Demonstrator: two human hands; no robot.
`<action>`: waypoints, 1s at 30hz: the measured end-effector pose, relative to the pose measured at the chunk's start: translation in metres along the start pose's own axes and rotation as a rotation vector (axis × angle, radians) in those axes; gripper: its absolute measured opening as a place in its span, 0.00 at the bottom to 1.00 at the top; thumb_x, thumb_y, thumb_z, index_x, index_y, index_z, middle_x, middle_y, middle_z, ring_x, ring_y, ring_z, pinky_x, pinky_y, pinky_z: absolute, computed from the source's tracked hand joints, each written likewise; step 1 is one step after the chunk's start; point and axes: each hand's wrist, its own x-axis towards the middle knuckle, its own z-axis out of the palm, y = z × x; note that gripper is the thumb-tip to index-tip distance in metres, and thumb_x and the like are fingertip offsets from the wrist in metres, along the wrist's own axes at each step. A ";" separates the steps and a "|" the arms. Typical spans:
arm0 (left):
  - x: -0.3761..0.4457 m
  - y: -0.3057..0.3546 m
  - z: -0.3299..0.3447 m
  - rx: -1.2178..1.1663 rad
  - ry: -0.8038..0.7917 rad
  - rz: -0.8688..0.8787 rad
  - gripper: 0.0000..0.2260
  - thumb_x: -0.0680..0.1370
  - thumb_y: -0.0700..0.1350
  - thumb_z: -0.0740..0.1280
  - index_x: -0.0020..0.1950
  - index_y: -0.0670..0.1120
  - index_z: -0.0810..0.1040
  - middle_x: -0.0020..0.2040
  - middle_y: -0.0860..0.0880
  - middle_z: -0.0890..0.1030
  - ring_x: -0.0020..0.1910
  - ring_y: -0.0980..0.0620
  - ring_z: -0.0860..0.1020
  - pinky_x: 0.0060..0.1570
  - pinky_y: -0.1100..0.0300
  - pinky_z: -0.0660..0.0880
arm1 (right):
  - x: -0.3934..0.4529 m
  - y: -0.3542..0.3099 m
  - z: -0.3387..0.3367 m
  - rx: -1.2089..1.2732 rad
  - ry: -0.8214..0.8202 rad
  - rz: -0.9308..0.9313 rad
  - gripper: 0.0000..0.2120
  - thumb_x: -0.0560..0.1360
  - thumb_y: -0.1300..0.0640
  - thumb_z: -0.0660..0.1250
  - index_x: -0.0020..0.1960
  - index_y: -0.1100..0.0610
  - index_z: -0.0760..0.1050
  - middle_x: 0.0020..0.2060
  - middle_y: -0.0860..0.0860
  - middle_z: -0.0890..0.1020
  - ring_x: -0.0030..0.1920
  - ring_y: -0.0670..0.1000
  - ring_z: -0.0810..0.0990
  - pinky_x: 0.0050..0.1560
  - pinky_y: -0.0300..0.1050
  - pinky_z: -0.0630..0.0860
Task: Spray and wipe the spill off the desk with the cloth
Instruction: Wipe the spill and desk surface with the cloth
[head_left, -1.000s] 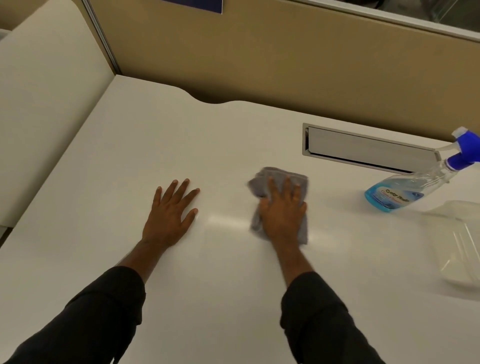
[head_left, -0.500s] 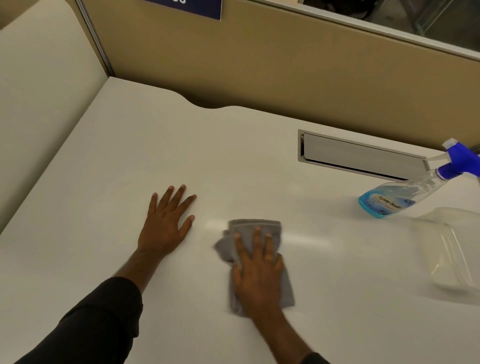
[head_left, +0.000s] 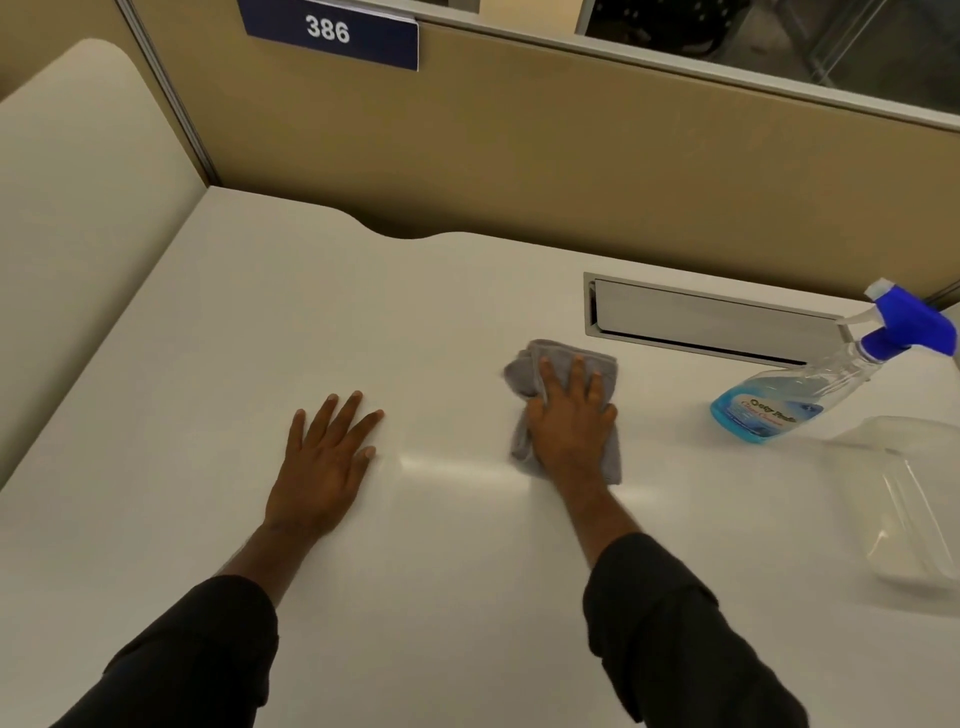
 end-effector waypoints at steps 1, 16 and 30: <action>0.000 0.001 -0.001 -0.006 -0.003 -0.002 0.24 0.83 0.57 0.43 0.79 0.57 0.55 0.81 0.54 0.51 0.80 0.51 0.46 0.77 0.43 0.46 | 0.001 0.001 0.000 -0.023 -0.005 -0.002 0.30 0.82 0.42 0.53 0.81 0.42 0.49 0.81 0.56 0.55 0.79 0.65 0.55 0.71 0.68 0.62; -0.001 0.002 -0.005 -0.083 0.014 -0.010 0.26 0.83 0.56 0.41 0.80 0.50 0.53 0.81 0.55 0.53 0.80 0.53 0.46 0.78 0.45 0.44 | -0.218 -0.046 0.039 -0.017 -0.160 -0.730 0.41 0.69 0.40 0.62 0.80 0.38 0.52 0.82 0.50 0.54 0.80 0.58 0.52 0.73 0.65 0.61; 0.002 -0.003 0.003 0.018 0.002 0.006 0.27 0.83 0.57 0.46 0.81 0.50 0.52 0.81 0.52 0.52 0.80 0.52 0.46 0.78 0.43 0.46 | -0.084 0.030 -0.005 -0.103 -0.104 -0.187 0.31 0.79 0.44 0.53 0.81 0.41 0.52 0.81 0.55 0.56 0.79 0.64 0.57 0.66 0.62 0.67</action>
